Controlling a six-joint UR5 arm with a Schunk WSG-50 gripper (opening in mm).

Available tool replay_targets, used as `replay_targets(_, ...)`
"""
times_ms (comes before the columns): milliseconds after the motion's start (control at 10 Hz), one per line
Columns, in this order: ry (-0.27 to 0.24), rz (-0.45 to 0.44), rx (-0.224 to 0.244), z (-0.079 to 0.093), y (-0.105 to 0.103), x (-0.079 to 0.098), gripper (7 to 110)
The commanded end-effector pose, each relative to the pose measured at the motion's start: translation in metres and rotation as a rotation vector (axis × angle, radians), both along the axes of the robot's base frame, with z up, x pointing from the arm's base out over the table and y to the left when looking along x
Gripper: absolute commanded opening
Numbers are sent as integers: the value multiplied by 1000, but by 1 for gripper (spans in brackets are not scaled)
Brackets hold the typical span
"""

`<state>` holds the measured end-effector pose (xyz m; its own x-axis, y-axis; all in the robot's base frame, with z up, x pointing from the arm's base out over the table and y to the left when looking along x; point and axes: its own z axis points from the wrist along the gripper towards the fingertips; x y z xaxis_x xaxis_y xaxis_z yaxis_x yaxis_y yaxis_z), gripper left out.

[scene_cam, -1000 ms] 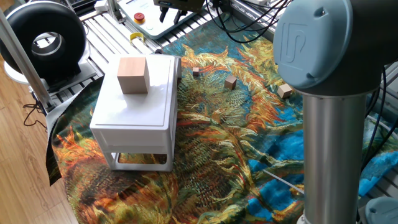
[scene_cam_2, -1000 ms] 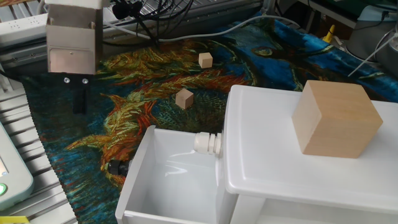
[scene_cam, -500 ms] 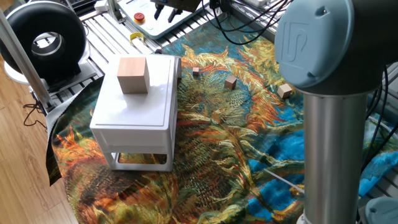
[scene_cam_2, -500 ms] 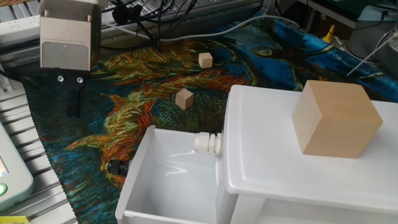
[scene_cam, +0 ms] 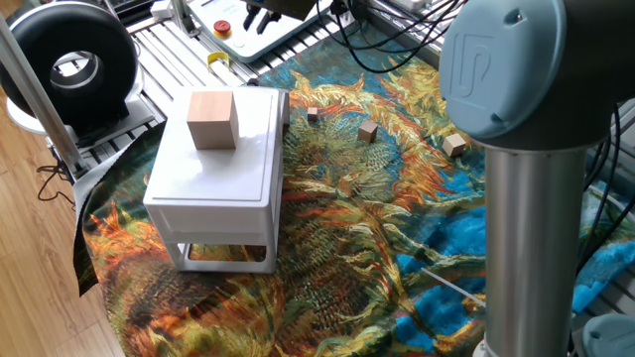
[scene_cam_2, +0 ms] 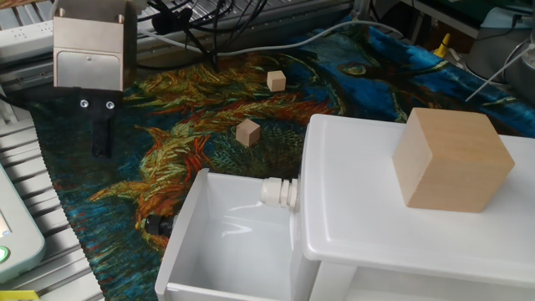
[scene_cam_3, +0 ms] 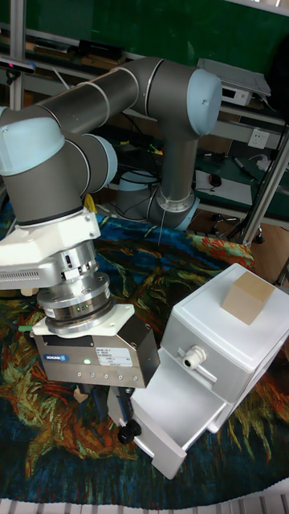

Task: Grasp the handle and close the drawer

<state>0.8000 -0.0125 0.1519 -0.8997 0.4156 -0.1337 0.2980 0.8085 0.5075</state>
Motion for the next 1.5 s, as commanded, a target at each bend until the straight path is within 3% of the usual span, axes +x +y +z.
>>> replay_targets(0, 0, 19, -35, -2, -8, -2, 44)
replay_targets(100, 7, 8, -41, -3, -10, -2, 44)
replay_targets(300, -3, -19, 1, 2, -3, 2, 44)
replay_targets(500, -3, -19, 1, 2, -3, 2, 44)
replay_targets(900, 14, -3, -12, -1, -5, -3, 44)
replay_targets(1100, 26, 44, -57, -6, -11, -10, 44)
replay_targets(1200, 24, 34, -73, -7, -15, -9, 44)
replay_targets(1400, 15, -14, -54, -5, -14, -2, 44)
